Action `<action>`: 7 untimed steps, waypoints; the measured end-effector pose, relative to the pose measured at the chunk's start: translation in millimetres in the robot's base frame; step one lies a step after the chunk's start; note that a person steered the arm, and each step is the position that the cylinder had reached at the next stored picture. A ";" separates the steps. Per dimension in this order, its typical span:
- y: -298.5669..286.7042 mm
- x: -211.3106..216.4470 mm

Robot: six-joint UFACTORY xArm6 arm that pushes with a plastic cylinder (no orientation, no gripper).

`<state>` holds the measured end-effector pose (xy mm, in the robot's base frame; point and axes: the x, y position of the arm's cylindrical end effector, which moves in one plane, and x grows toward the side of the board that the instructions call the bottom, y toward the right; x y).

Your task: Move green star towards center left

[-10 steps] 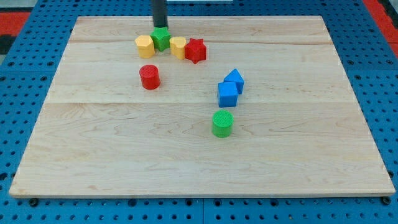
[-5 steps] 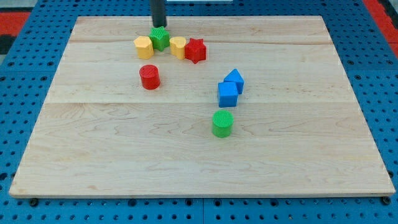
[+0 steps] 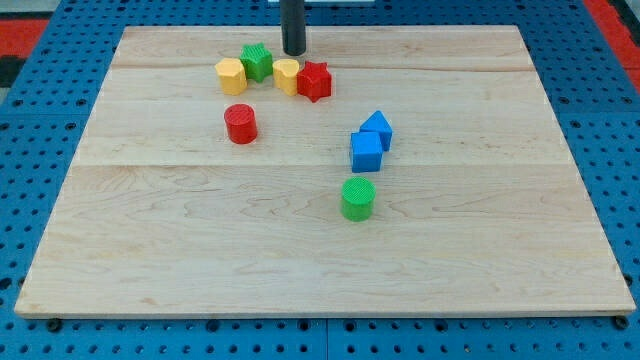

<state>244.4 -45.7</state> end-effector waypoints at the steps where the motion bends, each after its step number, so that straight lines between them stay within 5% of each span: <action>1: -20.7 12.1; 5: -144.5 45.2; 7: -156.5 124.3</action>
<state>368.7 -202.3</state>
